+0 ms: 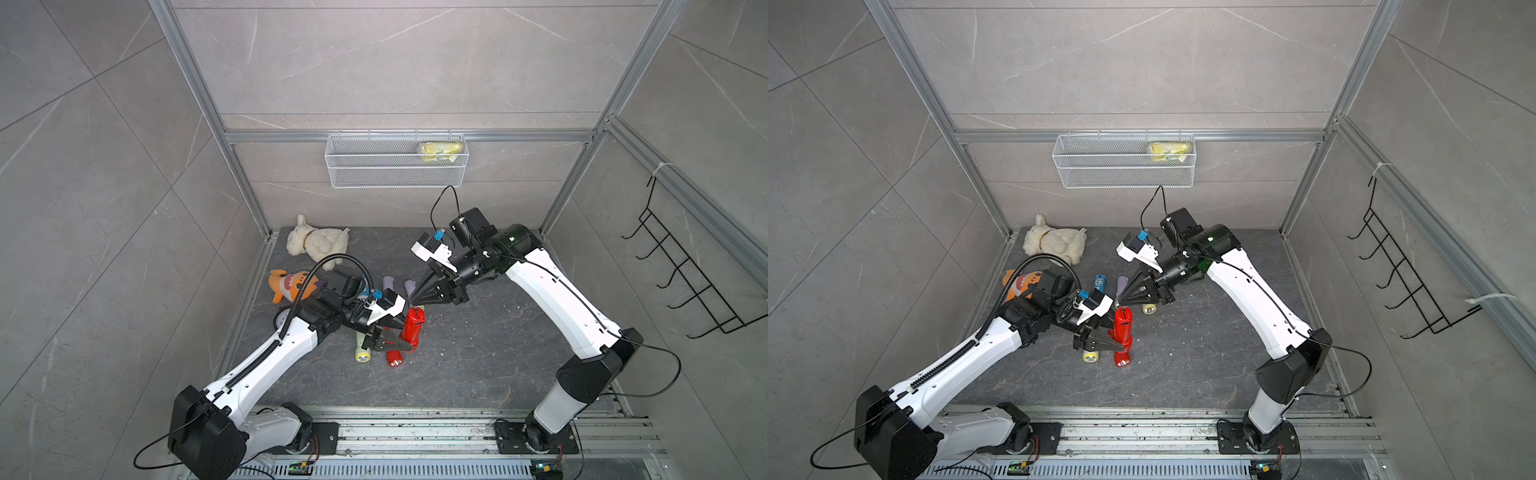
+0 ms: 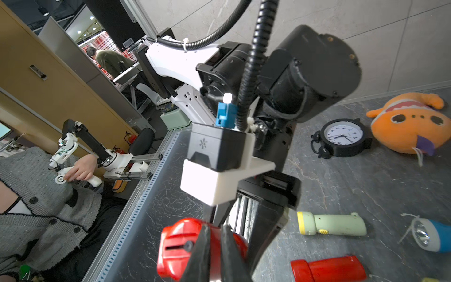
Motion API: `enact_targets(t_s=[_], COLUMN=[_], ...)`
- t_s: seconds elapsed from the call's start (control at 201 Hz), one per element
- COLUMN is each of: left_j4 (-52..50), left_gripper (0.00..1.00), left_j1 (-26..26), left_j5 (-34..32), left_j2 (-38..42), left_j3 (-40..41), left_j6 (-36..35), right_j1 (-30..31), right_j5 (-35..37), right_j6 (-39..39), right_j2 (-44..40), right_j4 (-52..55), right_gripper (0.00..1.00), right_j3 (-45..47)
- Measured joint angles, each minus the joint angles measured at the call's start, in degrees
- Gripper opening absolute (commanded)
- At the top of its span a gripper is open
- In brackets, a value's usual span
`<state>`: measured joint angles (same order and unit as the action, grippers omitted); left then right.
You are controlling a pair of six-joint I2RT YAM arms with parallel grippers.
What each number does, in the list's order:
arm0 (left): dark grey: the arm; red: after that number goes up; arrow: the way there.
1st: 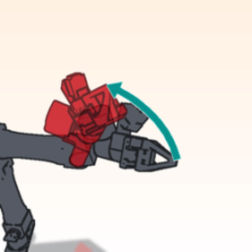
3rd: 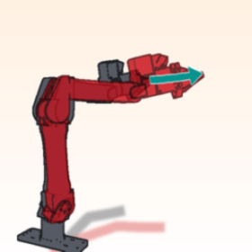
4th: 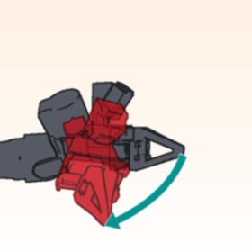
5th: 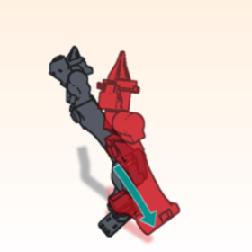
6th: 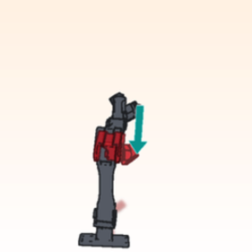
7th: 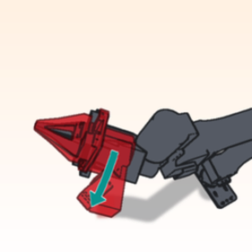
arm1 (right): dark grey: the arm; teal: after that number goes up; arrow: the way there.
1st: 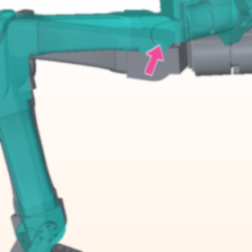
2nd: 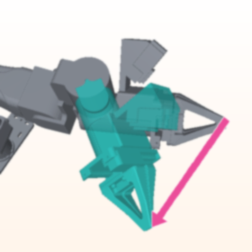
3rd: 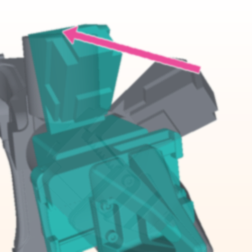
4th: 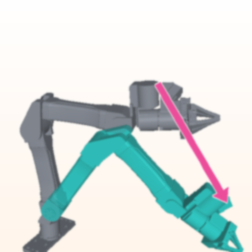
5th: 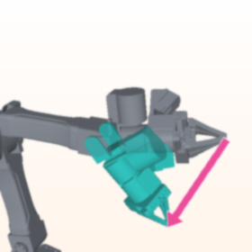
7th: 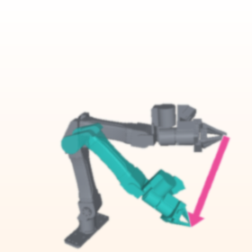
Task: Close the plug at the bottom of the flashlight
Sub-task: Close the plug of the flashlight, then place the flashlight at the center of the board.
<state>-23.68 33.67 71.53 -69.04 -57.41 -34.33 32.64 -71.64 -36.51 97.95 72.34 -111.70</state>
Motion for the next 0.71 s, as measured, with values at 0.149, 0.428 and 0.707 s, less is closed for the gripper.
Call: enact_targets(t_s=[0.149, 0.428, 0.707], left_j4=[0.26, 1.22, 15.1], left_gripper=[0.0, 0.0, 0.0], left_j1=[-0.02, -0.02, -0.02], left_j5=[0.68, 0.5, -18.18], left_j2=[0.0, 0.0, -1.44], left_j3=[0.0, 0.0, 2.51], left_j6=[0.0, 0.09, 18.99], right_j1=[-2.38, -3.08, -9.38], right_j5=[-0.87, 1.9, 17.05], right_j6=[1.03, 7.65, 29.07], right_j2=[1.97, 4.26, -4.13], right_j4=[-0.5, -5.49, -27.78], right_gripper=[0.38, 0.42, 0.44], right_j3=[-1.62, -2.08, 18.08])
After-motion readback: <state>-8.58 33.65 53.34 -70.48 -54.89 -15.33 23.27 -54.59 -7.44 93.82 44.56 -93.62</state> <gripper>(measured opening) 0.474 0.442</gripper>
